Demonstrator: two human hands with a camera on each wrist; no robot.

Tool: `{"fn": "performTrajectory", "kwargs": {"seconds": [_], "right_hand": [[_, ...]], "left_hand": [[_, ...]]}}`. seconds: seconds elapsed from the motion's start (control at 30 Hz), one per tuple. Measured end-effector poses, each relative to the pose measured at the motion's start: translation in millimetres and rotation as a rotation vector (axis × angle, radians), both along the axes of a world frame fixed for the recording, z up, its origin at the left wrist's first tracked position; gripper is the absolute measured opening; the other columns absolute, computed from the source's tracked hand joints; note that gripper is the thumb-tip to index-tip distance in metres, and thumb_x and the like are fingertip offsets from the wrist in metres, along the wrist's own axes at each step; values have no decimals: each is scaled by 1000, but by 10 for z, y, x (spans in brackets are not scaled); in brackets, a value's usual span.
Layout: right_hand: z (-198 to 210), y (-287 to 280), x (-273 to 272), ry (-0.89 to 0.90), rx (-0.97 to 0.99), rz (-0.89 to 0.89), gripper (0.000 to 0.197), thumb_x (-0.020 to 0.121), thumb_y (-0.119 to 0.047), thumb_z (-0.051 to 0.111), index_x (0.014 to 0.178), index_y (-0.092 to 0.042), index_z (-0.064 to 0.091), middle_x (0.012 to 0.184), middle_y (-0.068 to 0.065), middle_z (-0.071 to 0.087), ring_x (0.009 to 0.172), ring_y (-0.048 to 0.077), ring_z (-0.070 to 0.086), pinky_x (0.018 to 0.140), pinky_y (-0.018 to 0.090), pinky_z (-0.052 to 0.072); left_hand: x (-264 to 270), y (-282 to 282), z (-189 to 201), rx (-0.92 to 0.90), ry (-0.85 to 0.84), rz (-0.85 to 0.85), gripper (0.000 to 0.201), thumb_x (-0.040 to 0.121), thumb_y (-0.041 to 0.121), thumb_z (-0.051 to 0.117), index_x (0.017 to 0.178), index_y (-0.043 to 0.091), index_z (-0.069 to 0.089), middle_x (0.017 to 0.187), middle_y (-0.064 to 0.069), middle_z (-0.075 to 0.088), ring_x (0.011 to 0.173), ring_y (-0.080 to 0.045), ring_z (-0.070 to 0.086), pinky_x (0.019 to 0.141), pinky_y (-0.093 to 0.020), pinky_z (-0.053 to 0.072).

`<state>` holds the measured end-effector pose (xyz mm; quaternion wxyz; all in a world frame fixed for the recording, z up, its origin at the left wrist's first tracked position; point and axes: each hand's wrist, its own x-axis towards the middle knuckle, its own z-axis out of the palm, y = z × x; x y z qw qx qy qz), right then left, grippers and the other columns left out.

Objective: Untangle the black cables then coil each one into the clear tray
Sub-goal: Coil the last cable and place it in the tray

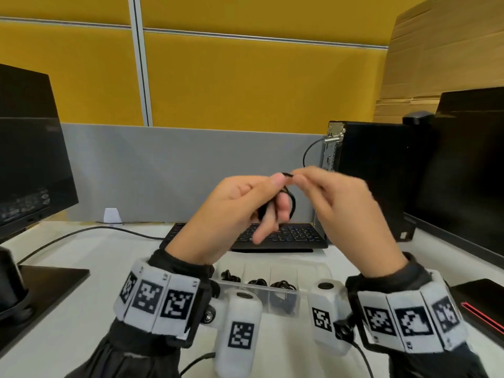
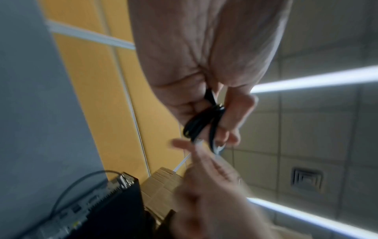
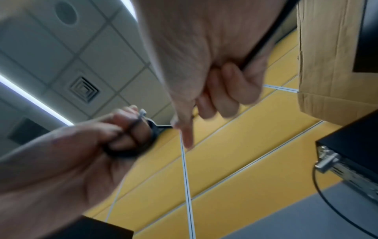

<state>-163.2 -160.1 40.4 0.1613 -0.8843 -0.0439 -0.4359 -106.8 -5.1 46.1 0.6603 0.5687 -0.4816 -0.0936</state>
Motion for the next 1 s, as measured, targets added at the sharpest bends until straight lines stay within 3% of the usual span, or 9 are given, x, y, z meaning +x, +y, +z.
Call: {"fn": "performTrajectory", "kwargs": {"seconds": [0.1,0.2,0.27,0.37,0.5,0.63,0.8,0.9,1.0], "right_hand": [[-28,31,-9,509,-67,62,28,97,-42,36,111,-38,61,57,-21,52,54,-6,48,57,19,37],[30,146,-127,702,-125,221,23,99,-39,36,99,-41,59,55,-32,52,56,-13,48,53,19,31],[62,192,-202,656,-207,237,23,97,-43,36,95,-36,59,58,-16,53,58,-1,49,54,22,33],[139,175,-306,312,-169,151,28,88,-53,36,93,-39,60,60,-22,53,55,4,47,59,34,45],[184,42,-287,-210,-72,21,26,91,-50,44,94,-33,64,76,-12,62,69,14,58,58,40,50],[88,38,-191,131,-68,-163,36,93,-53,28,111,-40,57,73,-11,58,68,15,56,62,36,49],[53,185,-185,673,-127,188,28,97,-46,33,104,-37,59,67,-15,56,67,2,51,74,34,48],[91,175,-240,561,-188,192,29,94,-48,35,96,-33,60,64,-7,56,60,6,49,62,33,44],[138,58,-250,174,-91,102,31,86,-56,37,85,-35,60,60,-20,55,55,3,48,57,33,44]], "left_hand": [[103,0,-10,-266,27,152,24,90,18,49,72,9,64,49,-2,60,54,-10,57,65,-16,47],[208,-42,-43,-389,-37,390,13,91,6,53,86,7,64,72,1,72,75,-8,69,76,-19,51],[229,-65,-81,-351,-150,503,7,89,6,59,90,8,66,85,5,72,85,-3,68,79,-17,50],[182,-63,-131,-75,-486,620,16,92,24,56,86,14,67,72,16,68,76,5,63,72,-11,46],[24,-13,-75,121,-289,178,40,90,39,42,72,12,65,47,-1,60,61,-9,62,71,-18,47],[-24,-7,-17,-124,-111,-21,24,86,18,53,68,18,68,54,-3,60,46,-8,53,62,-15,46],[160,-100,-72,-426,60,209,22,87,24,51,92,6,64,78,-2,74,82,-12,68,79,-22,50],[179,-130,-144,-246,-138,373,39,96,35,38,94,7,66,88,-2,75,95,-9,67,88,-24,48],[124,-86,-147,40,-338,354,49,92,50,38,84,12,68,75,-2,73,85,-8,67,87,-25,47]]}}
